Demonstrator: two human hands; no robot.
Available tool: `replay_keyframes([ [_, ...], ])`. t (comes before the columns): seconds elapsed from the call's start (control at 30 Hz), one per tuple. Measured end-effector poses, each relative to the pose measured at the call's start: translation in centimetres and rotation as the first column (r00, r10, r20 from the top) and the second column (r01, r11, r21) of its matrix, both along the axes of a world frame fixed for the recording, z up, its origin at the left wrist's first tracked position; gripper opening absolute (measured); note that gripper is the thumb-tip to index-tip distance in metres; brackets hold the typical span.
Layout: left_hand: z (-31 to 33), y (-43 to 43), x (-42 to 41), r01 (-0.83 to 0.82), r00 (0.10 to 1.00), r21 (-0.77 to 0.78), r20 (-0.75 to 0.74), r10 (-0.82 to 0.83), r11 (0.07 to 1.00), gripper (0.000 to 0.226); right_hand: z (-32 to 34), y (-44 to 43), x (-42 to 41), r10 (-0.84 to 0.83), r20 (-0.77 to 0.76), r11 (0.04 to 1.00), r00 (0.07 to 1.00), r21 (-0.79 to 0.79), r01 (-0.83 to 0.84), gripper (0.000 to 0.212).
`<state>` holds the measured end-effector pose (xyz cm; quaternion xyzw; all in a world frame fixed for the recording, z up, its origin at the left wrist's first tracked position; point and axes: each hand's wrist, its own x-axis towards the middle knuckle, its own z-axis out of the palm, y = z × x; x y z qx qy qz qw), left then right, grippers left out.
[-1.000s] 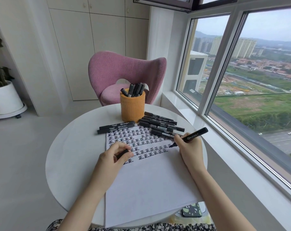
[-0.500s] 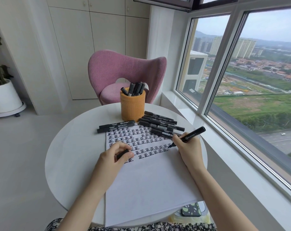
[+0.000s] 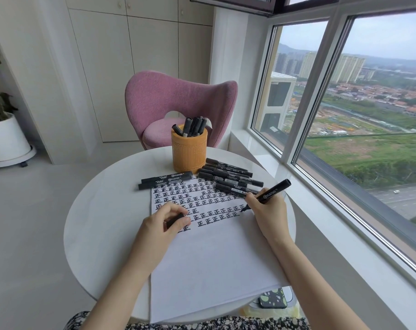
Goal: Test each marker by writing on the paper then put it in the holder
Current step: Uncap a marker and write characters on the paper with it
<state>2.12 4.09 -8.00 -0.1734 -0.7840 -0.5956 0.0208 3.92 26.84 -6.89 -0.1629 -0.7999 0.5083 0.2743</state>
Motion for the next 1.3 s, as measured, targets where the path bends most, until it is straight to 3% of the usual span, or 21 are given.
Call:
replay_keyframes([
  [1.3, -0.15, 0.00, -0.13, -0.003, 1.000, -0.007, -0.007, 0.003, 1.000, 0.006, -0.03, 0.30, 0.12, -0.024, 0.014, 0.999, 1.000, -0.042, 0.024, 0.021],
])
